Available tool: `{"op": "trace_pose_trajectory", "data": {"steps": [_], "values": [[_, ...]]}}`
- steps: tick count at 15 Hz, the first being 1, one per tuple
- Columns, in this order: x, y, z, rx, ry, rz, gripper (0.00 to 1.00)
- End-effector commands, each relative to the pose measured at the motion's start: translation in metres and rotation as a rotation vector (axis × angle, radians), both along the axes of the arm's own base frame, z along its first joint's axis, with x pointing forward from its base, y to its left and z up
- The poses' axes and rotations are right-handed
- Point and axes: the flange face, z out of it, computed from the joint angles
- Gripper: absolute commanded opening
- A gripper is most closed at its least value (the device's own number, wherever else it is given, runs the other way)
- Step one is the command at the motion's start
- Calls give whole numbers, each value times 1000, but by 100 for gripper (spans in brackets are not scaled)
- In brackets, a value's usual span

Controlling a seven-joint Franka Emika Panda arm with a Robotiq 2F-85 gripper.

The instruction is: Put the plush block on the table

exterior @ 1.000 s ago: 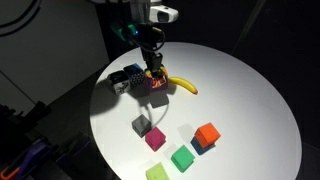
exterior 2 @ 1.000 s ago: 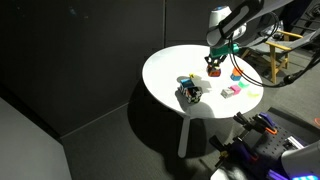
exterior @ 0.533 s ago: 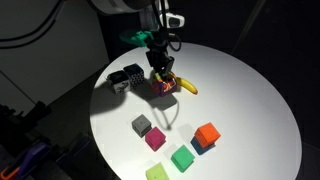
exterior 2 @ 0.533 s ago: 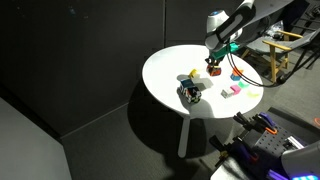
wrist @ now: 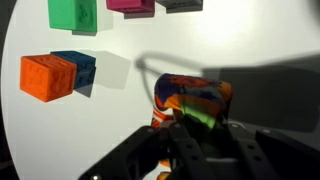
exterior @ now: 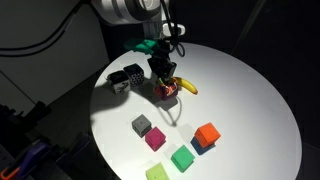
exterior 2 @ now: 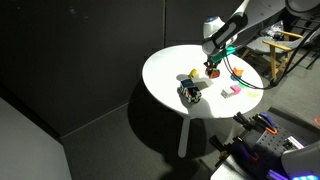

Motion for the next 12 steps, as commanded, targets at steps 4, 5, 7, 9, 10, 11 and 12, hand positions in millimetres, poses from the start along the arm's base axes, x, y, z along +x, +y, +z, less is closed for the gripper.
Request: {"op": "trace_pose_trajectory", "data": {"steps": [4, 5, 7, 9, 10, 11, 12], "values": [[10, -10, -17, -6, 33, 22, 10], [11, -10, -19, -4, 33, 16, 49], [12, -10, -21, -4, 34, 15, 62], [14, -10, -21, -5, 33, 14, 79], [14, -9, -19, -6, 28, 15, 86], [14, -8, -17, -5, 26, 14, 95], [15, -7, -13, -6, 19, 15, 99]]}}
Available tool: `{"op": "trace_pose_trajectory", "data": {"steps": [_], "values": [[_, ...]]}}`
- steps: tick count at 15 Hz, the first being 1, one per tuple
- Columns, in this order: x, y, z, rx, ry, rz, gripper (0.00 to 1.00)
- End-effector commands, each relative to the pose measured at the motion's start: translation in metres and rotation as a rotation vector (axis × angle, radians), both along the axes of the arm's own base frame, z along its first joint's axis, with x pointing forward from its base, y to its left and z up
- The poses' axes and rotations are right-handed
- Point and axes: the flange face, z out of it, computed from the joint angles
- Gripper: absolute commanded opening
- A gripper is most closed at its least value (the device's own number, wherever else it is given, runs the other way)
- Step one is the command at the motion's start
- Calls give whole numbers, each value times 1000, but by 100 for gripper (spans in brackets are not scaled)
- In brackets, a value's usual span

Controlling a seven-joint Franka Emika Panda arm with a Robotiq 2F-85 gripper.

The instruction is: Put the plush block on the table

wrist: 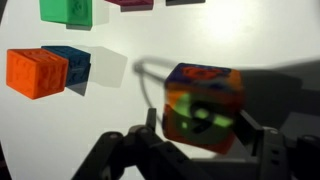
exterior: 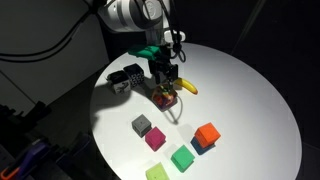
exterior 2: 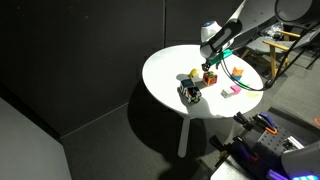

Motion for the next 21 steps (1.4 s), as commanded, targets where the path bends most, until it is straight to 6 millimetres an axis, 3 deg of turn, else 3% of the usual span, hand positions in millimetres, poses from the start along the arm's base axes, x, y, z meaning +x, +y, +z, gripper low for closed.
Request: {"op": "trace_pose_trajectory", "data": {"steps": [1, 10, 21], "values": [[7, -4, 13, 5, -2, 4, 100], [14, 22, 50, 11, -60, 29, 100], [7, 110, 100, 145, -110, 125, 100]]}}
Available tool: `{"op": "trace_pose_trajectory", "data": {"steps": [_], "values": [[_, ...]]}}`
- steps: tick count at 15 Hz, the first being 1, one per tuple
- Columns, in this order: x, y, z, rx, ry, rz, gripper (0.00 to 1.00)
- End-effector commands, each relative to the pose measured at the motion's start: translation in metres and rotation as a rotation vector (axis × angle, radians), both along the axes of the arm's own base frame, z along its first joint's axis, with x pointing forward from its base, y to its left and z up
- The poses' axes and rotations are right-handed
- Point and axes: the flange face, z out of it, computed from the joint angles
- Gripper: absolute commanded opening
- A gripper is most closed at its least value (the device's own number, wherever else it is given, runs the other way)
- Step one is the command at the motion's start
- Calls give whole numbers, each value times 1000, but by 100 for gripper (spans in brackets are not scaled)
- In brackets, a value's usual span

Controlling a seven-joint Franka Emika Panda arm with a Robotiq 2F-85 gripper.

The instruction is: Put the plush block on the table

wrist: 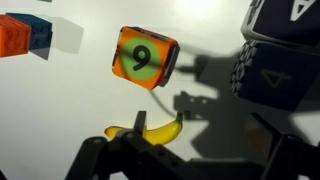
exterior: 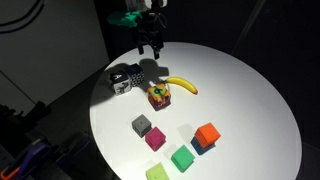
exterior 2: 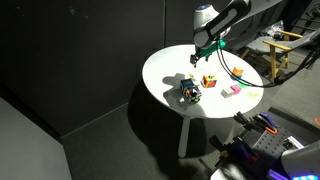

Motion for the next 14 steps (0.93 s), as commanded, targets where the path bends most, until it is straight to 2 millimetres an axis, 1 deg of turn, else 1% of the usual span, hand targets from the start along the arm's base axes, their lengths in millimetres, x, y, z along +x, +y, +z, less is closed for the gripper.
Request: {"op": "trace_pose_trajectory", "data": {"steps": [1, 6, 14], "values": [[-15, 25, 23, 70, 1, 29, 100], [-29, 56, 49, 125, -13, 46, 100], [-59, 89, 99, 192, 32, 51, 100]]}}
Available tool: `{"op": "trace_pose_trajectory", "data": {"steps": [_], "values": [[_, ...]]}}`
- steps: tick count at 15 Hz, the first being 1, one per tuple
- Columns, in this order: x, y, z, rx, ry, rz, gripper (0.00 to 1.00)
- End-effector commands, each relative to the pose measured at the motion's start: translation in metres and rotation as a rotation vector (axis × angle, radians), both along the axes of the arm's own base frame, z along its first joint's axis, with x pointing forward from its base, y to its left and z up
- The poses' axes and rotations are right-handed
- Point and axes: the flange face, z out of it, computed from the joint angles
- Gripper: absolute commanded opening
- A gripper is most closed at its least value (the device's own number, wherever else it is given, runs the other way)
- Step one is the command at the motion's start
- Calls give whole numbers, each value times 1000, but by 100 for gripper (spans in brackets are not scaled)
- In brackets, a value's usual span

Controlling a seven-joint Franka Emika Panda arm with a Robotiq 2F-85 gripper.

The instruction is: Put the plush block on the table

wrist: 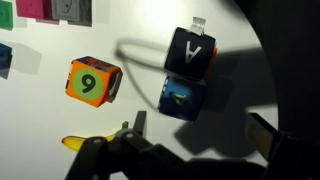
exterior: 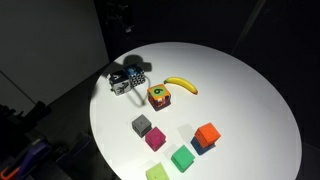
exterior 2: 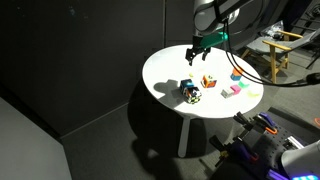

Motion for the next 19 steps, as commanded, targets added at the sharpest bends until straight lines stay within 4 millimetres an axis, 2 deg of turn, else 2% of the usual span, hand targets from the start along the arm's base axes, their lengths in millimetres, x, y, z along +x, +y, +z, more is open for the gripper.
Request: {"op": "trace_pose_trajectory", "data": {"steps": [1, 8, 14, 15, 19], "values": [[-21, 12, 27, 33, 33, 26, 100], [-43, 31, 56, 21, 65, 58, 100], [-62, 43, 75, 15, -35, 63, 100], [-49, 40, 65, 17, 4, 66, 100], [-50, 41, 64, 18, 5, 67, 100]]}}
